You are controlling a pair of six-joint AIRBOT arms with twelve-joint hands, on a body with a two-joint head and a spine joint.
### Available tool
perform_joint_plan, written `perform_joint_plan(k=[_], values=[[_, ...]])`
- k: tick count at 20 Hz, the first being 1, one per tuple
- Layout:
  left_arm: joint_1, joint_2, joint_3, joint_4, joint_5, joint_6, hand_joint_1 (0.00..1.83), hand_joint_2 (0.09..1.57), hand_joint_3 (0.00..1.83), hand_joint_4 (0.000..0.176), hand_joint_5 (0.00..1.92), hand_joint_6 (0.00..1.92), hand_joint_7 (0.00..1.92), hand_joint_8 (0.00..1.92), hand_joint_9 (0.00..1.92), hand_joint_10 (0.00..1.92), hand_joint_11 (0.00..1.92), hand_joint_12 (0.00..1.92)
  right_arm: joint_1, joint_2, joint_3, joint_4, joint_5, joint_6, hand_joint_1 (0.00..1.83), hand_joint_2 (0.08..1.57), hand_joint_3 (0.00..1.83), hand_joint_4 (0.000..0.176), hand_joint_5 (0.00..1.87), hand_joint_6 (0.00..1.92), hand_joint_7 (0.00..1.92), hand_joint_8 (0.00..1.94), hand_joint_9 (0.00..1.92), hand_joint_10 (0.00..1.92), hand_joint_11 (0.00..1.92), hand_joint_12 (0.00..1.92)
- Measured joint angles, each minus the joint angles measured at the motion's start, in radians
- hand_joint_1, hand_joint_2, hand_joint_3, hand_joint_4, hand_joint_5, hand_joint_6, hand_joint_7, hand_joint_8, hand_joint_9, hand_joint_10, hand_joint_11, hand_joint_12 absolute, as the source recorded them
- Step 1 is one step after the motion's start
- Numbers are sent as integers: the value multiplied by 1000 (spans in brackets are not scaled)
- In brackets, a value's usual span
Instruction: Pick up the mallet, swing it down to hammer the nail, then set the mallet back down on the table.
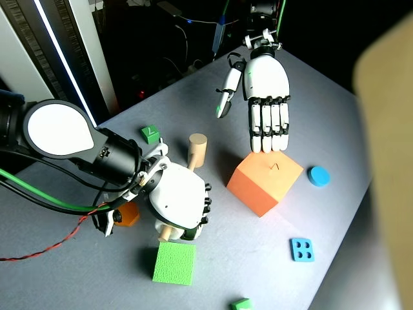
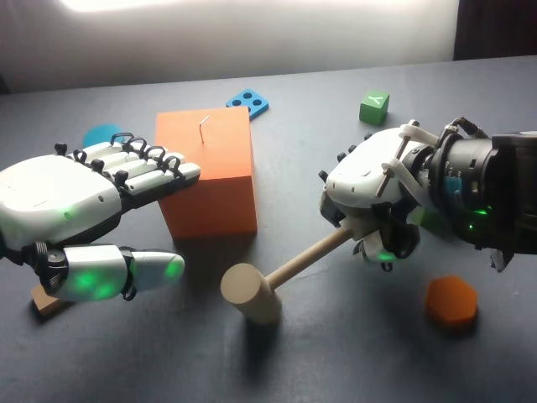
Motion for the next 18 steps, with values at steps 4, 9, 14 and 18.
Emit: perform_joint_plan(k=[4, 9, 14, 18], values=[[0, 0, 0, 0, 0, -2, 0, 1298, 1, 0, 102, 1, 97, 1, 90, 3, 0, 236, 8, 31, -39, 0, 2, -6, 658, 1404, 0, 0, 1128, 1921, 1359, 1941, 1543, 1921, 1694, 1921], [0, 0, 0, 0, -11, -2, 0, 1276, 0, 0, 147, 1, 152, 1, 139, 1, 0, 302, 11, 117, -115, -5, 13, -28, 317, 1567, 21, 173, 1300, 1921, 1499, 1941, 1639, 1921, 1784, 1921], [0, 0, 0, 3, -12, -2, 0, 1288, 4, 0, 139, 0, 146, 0, 145, 0, 0, 341, 52, 211, -177, -6, 26, -43, 370, 1571, 69, 176, 1278, 1921, 1477, 1941, 1609, 1921, 1737, 1921], [-3, 0, 0, 3, -6, -1, 0, 1295, 1, 0, 101, 0, 118, 0, 128, 1, 0, 354, 130, 290, -171, 0, 26, -5, 574, 1553, 3, 176, 1272, 1921, 1483, 1941, 1597, 1921, 1721, 1921]])
